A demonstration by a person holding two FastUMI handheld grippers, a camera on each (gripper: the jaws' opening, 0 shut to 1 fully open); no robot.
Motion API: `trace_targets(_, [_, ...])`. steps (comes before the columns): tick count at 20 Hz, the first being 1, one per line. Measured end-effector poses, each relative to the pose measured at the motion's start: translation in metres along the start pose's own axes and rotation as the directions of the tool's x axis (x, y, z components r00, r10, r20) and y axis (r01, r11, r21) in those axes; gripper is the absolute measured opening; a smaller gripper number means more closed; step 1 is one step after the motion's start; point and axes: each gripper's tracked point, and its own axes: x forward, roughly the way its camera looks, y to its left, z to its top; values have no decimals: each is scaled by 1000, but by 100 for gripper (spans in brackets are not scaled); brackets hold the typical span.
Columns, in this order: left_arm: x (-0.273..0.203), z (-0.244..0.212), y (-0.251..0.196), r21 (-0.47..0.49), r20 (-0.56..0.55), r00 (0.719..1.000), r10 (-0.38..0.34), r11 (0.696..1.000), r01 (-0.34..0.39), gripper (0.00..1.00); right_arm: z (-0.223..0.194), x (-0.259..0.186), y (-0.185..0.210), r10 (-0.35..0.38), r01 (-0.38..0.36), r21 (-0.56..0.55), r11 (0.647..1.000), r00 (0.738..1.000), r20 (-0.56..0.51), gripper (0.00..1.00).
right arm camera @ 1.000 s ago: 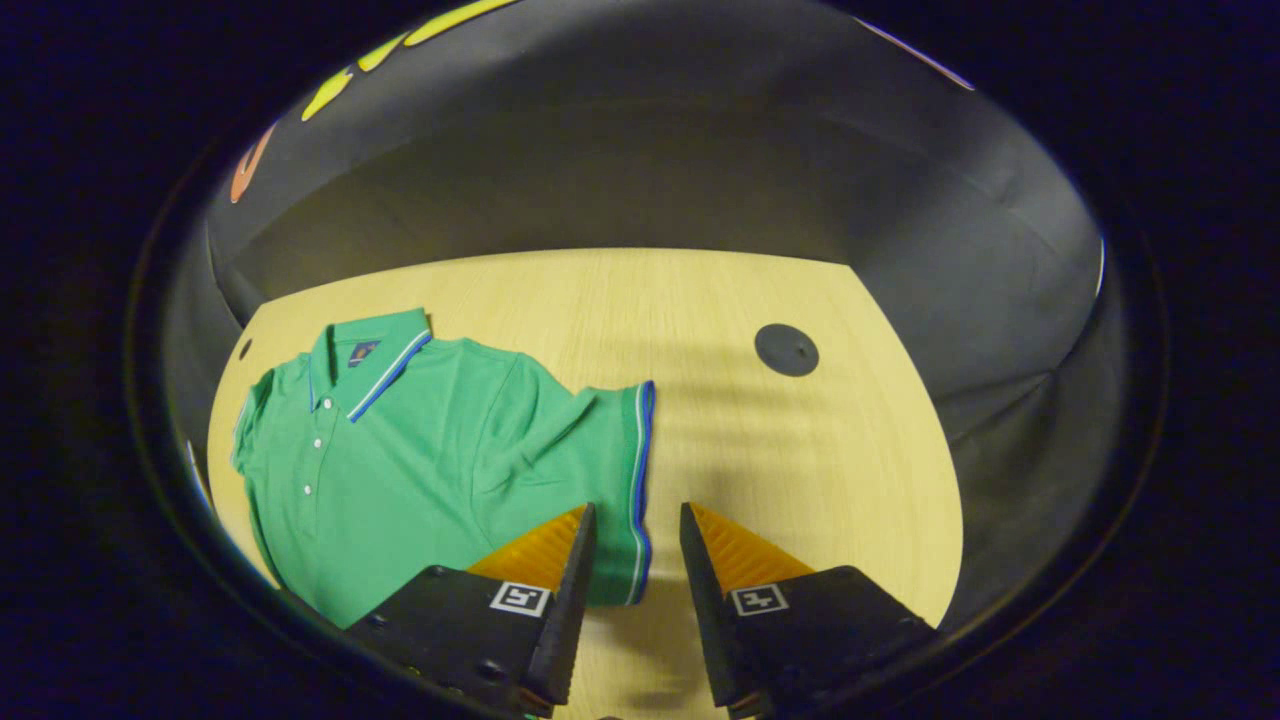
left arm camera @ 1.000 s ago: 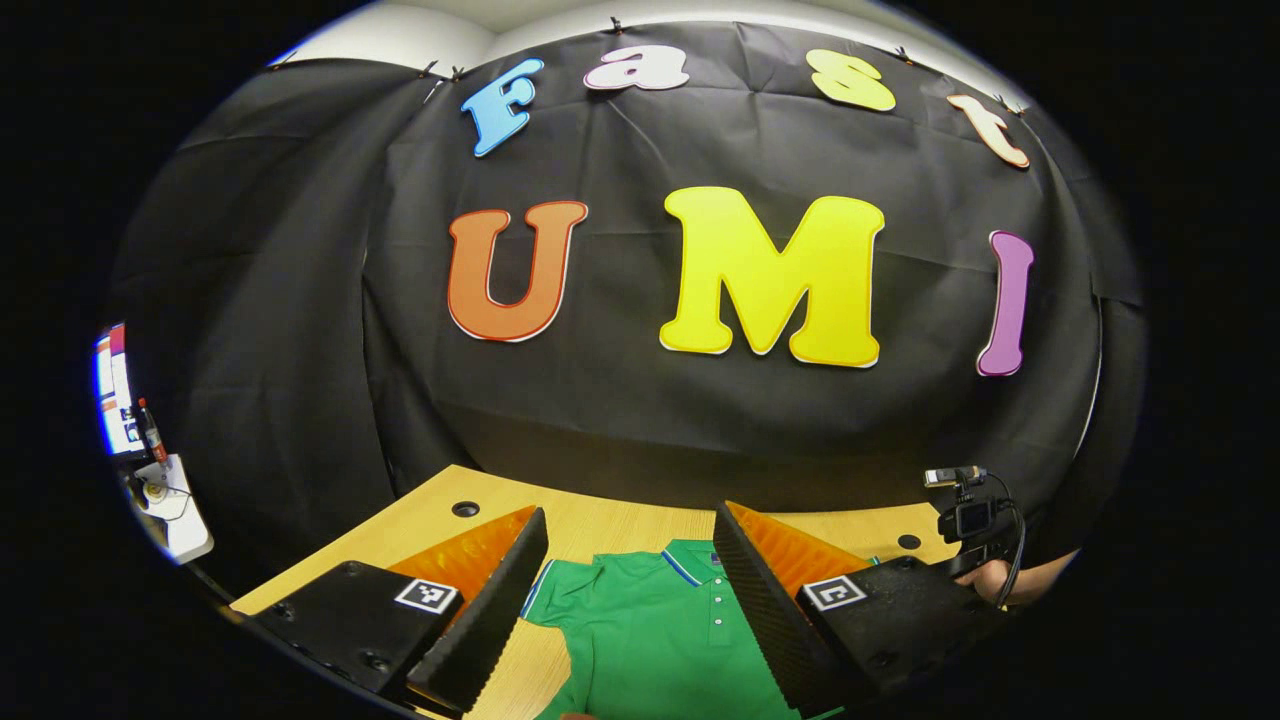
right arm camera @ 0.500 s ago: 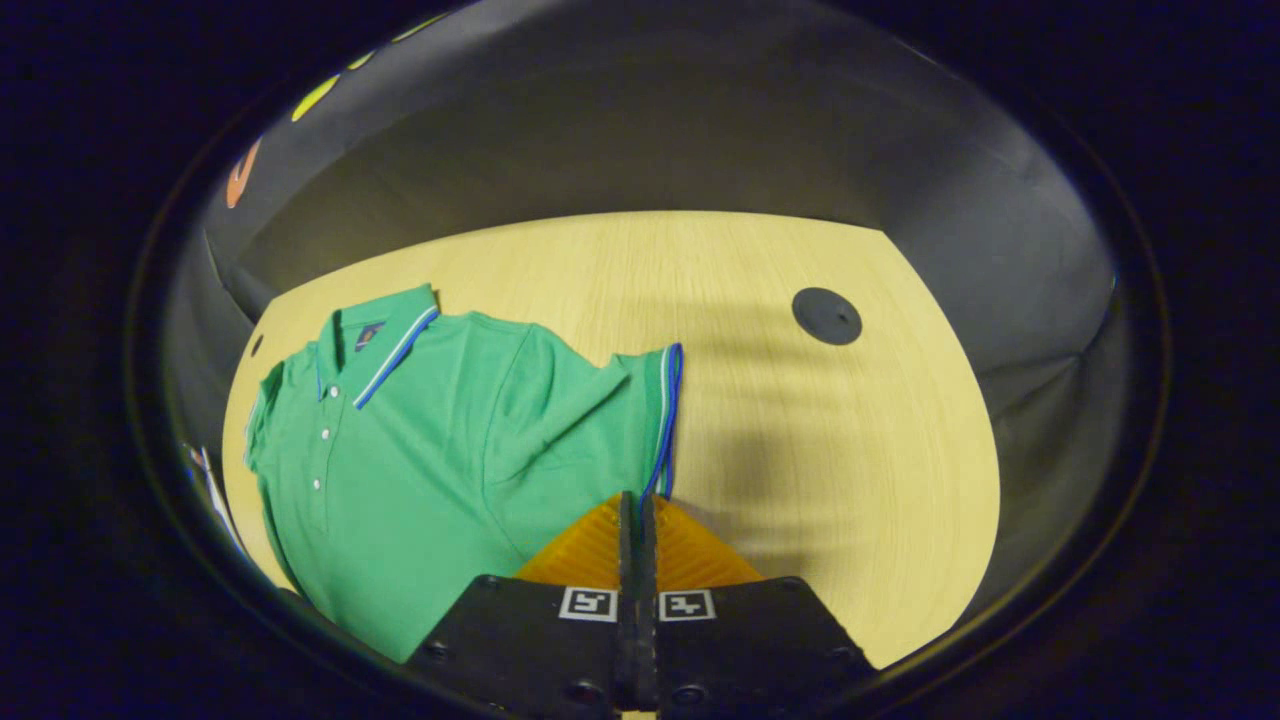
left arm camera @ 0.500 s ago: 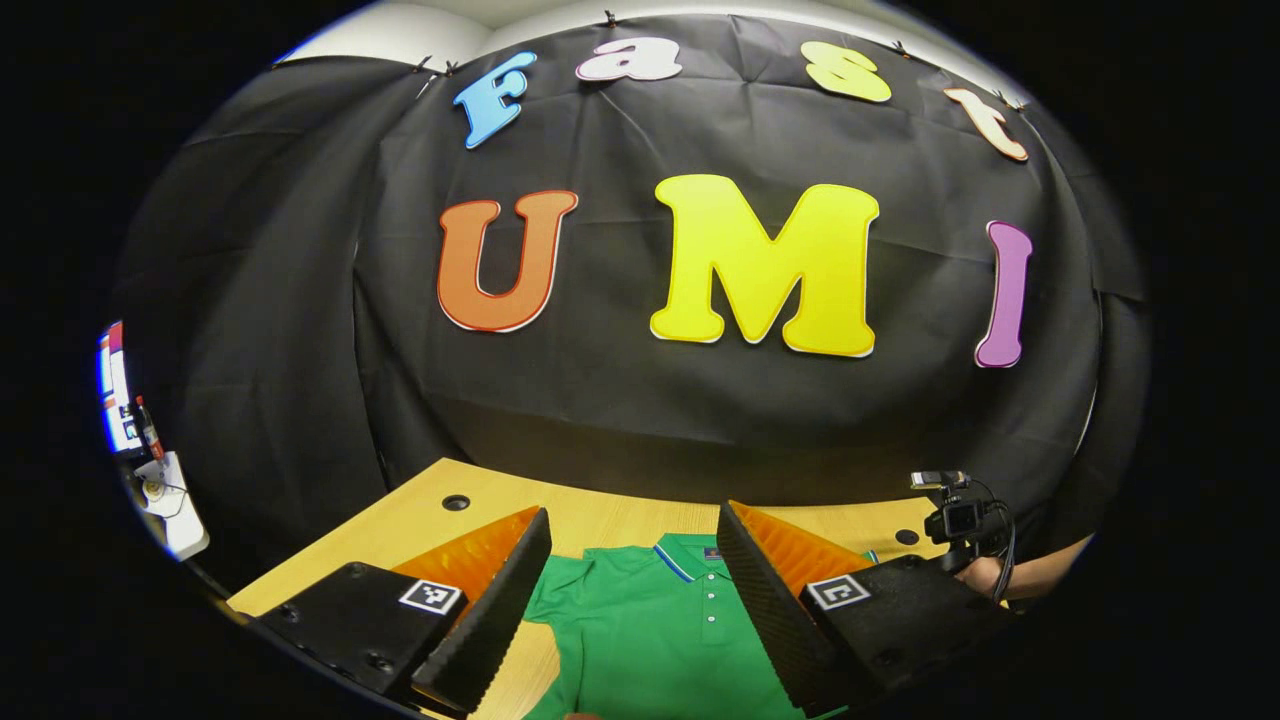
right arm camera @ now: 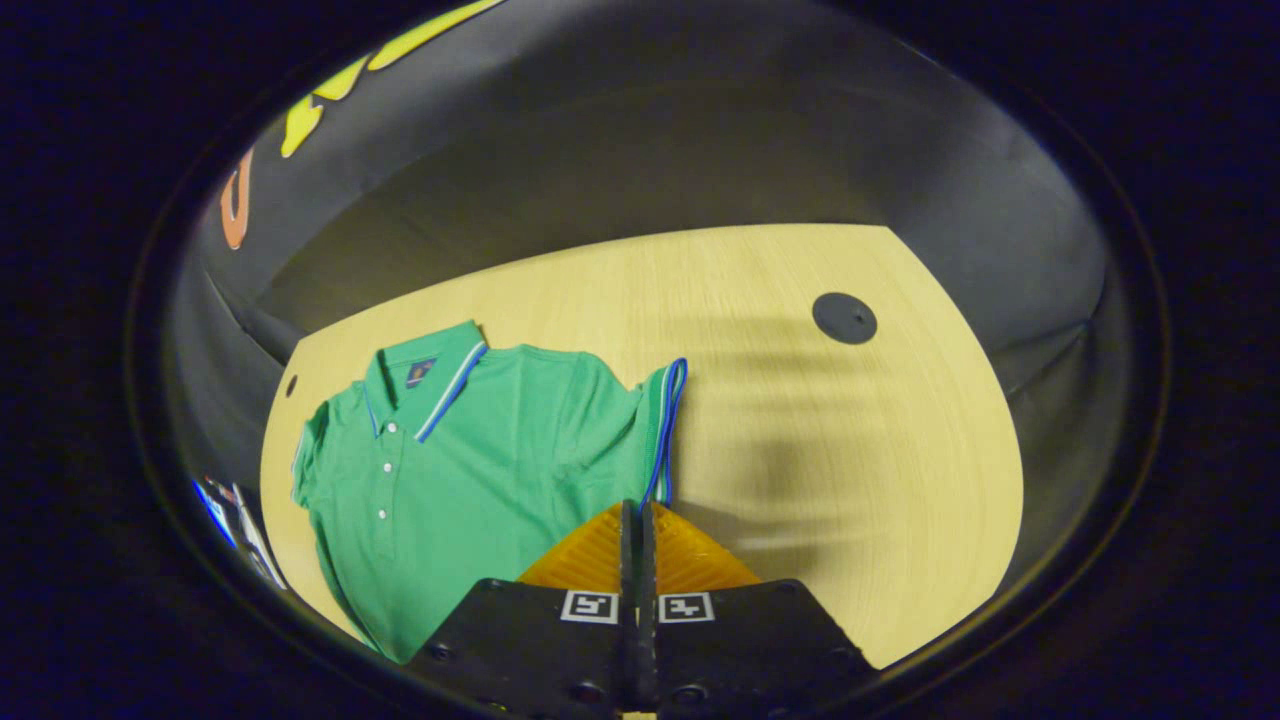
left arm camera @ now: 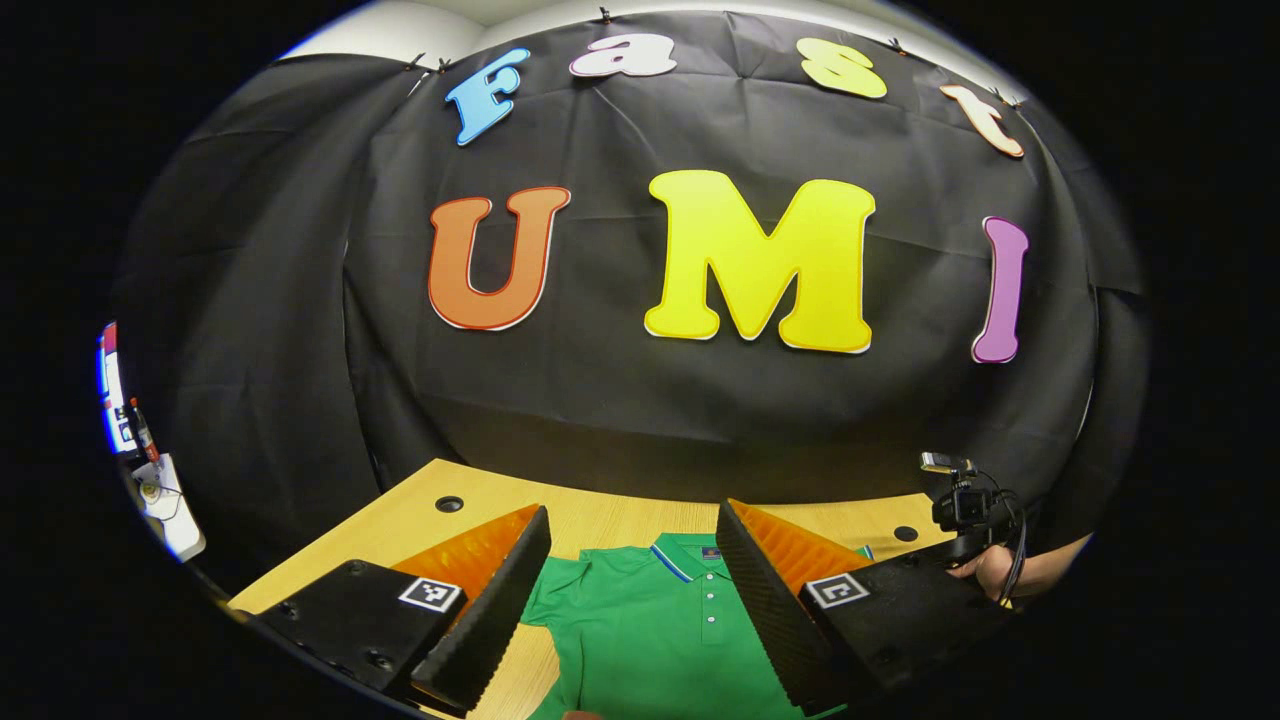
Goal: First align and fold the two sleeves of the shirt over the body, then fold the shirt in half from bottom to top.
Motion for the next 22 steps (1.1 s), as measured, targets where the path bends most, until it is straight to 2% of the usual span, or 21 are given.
trace_targets(4, [-2,2,4,0,12,1000,-7,1000,7,100,12,-15,32,19,-18,-24,1000,999,42,2])
trace_targets(5, [-2,2,7,-4,14,1000,-5,1000,5,100,14,-18,42,23,-21,-35,999,998,51,0])
trace_targets(11, [-7,-5,45,-36,5,999,34,999,-34,100,9,-17,122,32,-28,-90,996,998,45,0])
trace_targets(15, [-12,-12,76,-39,-12,998,60,997,-60,100,0,-6,178,63,-61,-67,996,998,26,0])
trace_targets(16, [-13,-14,83,-40,-18,998,66,997,-67,100,-2,-7,190,72,-70,-53,996,997,24,3])
trace_targets(17, [-13,-16,90,-42,-25,997,69,997,-70,100,-5,-5,202,90,-89,-38,995,995,30,12])
trace_targets(18, [-13,-19,95,-44,-29,997,68,997,-69,100,-5,-8,213,115,-114,-30,993,992,41,12])
trace_targets(21, [-10,-27,108,-42,-52,997,59,997,-61,100,-2,-17,222,96,-92,-49,995,991,92,66])
trace_targets(22, [-9,-29,110,-41,-56,997,54,998,-56,100,-1,-21,221,83,-78,-53,996,990,110,73])
